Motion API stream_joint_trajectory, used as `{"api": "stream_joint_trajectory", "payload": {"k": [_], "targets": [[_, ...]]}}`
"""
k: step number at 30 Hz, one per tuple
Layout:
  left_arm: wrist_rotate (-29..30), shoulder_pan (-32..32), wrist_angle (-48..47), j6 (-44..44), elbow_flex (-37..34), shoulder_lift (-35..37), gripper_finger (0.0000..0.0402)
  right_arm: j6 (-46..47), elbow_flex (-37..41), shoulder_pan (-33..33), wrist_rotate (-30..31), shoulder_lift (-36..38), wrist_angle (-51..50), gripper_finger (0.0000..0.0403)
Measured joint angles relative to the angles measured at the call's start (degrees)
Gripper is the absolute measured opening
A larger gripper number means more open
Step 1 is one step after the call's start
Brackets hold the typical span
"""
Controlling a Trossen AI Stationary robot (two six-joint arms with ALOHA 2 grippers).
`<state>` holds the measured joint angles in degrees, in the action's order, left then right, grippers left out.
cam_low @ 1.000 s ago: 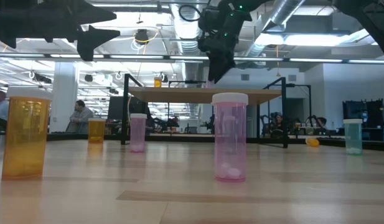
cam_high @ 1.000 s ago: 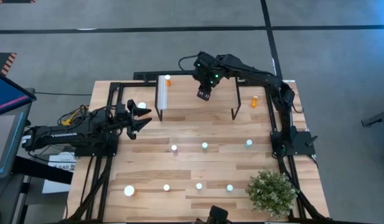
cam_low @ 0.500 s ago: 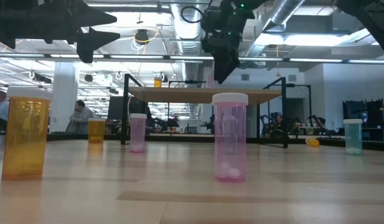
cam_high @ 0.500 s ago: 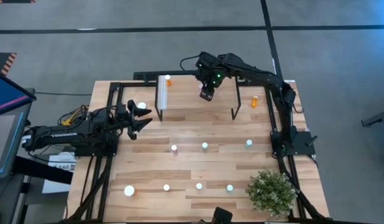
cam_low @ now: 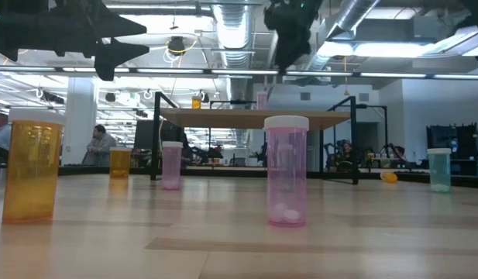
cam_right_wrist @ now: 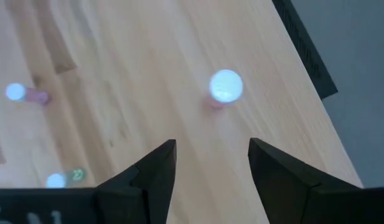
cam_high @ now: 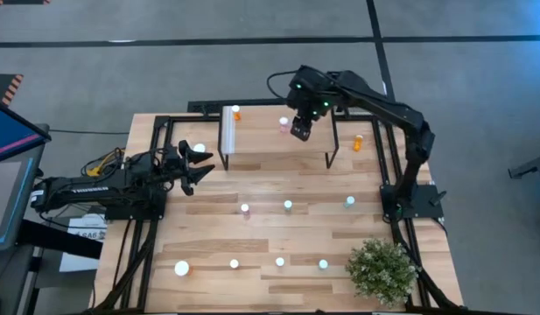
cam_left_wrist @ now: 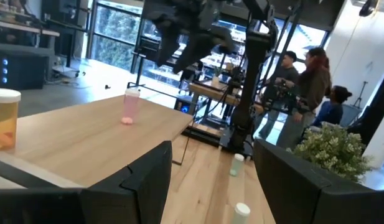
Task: Pick and place medicine bottles onto shelf by color
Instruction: Put the top right blue pill bottle on the shelf
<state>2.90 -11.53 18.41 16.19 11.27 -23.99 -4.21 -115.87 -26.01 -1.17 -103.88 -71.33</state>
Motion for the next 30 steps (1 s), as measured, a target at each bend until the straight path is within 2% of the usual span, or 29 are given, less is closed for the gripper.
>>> {"api": "stream_joint_trajectory", "payload": {"k": [5,8,21,30], "targets": [[-1.1,0.0,0.0,0.0,0.0,0.0,0.0215,-1.2,5.6,2.7,-0.3,4.7,3.6,0.0220],[-2.6,0.0,0.0,0.1,0.0,0.0,0.0215,-0.5,12.2,3.8,-0.4,8.9,7.2,0.0215],[-2.1,0.0,0.1,1.1,0.0,0.0,0.0215,4.9,43.0,11.9,-0.3,31.6,28.3,0.0207],[-2.6,0.0,0.1,1.1,0.0,0.0,0.0215,8.3,57.5,19.2,-0.2,40.5,41.4,0.0203]]}}
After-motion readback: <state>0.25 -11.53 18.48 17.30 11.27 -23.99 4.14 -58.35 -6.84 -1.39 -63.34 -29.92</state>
